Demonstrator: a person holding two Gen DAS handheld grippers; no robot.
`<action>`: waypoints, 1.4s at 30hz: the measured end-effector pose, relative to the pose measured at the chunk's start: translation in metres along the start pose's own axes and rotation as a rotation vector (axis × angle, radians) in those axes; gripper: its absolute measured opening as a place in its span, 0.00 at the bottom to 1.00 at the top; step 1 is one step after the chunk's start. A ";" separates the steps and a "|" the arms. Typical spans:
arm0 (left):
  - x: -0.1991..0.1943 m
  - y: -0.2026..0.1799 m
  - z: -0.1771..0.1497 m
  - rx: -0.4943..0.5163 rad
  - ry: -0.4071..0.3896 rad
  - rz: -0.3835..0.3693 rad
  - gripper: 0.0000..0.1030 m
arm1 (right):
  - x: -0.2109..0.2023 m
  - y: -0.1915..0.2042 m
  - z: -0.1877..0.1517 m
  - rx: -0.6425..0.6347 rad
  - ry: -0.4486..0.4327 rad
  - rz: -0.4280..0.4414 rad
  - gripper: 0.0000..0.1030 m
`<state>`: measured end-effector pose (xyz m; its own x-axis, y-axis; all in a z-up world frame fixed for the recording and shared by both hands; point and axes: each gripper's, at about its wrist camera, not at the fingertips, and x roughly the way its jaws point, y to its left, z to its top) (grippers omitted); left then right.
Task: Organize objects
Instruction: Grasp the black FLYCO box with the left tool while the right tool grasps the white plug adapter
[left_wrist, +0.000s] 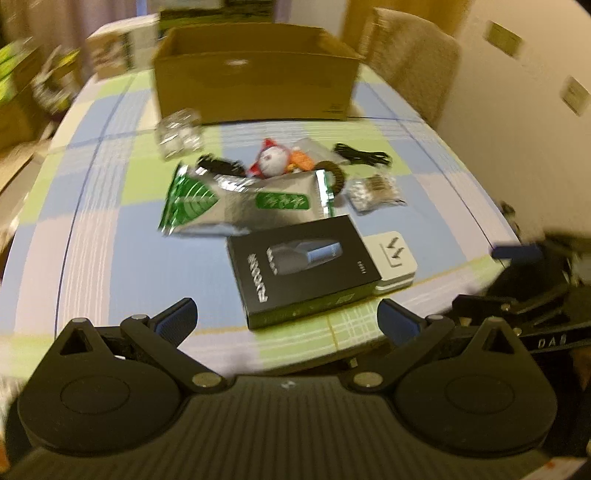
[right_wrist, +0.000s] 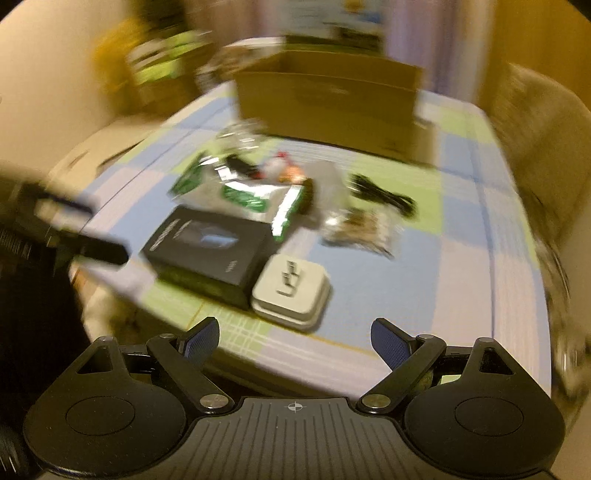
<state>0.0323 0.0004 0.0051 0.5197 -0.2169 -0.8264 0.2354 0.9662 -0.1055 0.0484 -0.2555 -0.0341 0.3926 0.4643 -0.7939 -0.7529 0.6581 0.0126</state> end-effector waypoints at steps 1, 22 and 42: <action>0.000 0.000 0.004 0.045 0.001 -0.012 0.99 | 0.002 0.002 0.002 -0.075 0.007 0.012 0.85; 0.075 -0.016 0.041 0.807 0.120 -0.265 0.93 | 0.096 -0.013 0.018 -0.694 0.191 0.267 0.79; 0.124 -0.013 0.049 0.764 0.229 -0.327 0.85 | 0.128 -0.047 0.047 -0.363 0.297 0.196 0.63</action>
<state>0.1338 -0.0456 -0.0688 0.1698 -0.3550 -0.9193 0.8751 0.4833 -0.0250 0.1587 -0.1993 -0.1079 0.0977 0.3350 -0.9371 -0.9530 0.3027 0.0088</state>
